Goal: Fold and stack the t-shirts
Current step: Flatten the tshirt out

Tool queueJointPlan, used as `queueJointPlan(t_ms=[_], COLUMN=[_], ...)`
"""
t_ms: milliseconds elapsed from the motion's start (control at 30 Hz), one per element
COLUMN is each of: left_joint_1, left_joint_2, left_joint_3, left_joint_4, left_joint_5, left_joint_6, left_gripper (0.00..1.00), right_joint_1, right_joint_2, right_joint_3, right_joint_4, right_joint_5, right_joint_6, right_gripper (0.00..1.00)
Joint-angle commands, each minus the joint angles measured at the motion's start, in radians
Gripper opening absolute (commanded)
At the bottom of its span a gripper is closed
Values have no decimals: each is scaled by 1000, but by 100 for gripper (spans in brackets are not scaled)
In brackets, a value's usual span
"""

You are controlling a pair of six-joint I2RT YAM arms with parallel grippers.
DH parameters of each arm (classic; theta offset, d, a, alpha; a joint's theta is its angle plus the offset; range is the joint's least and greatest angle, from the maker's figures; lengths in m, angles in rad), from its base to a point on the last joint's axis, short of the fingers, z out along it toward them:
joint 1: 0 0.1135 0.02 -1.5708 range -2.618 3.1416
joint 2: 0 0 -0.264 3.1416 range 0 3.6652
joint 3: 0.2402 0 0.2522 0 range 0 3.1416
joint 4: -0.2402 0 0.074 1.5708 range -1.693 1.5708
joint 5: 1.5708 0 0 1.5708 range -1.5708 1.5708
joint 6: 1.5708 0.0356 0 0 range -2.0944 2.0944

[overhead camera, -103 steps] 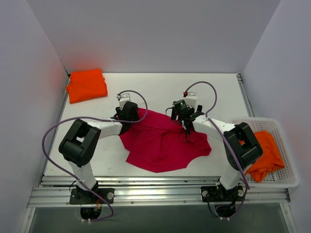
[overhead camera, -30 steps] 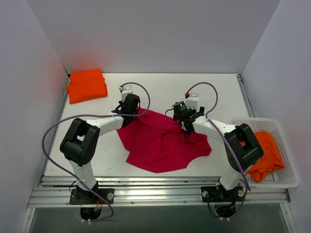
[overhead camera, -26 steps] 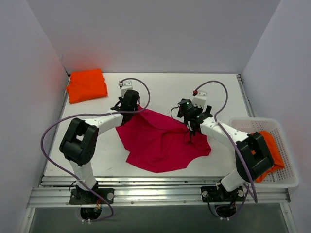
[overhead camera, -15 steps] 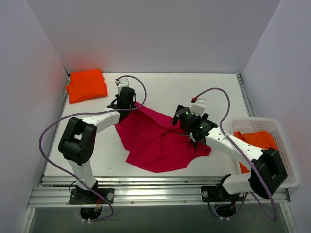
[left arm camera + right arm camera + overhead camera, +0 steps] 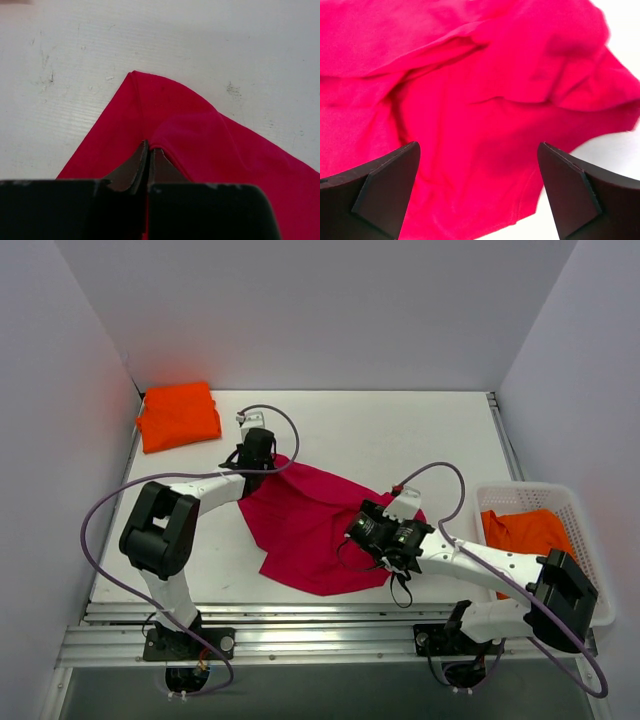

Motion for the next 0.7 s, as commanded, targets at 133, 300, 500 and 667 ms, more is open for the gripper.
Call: queueJointPlan(t_ms=[133, 300, 500, 667], left_joint_1=[7, 8, 10, 13], left_joint_2=[-42, -39, -25, -15], left_joint_3=[-6, -11, -11, -8], left_joint_4=[51, 52, 60, 62], left_joint_5=[33, 31, 31, 34], left_joint_6=[-19, -19, -19, -19], left_gripper=[2, 2, 2, 2], right_joint_1=[-47, -152, -177, -177], right_joint_2=[67, 125, 176, 237], right_joint_3=[-71, -105, -88, -77], right_joint_4=[1, 151, 217, 260], right_joint_5=[121, 98, 88, 73], right_joint_6=[115, 18, -43, -52], right_gripper=[99, 97, 95, 93])
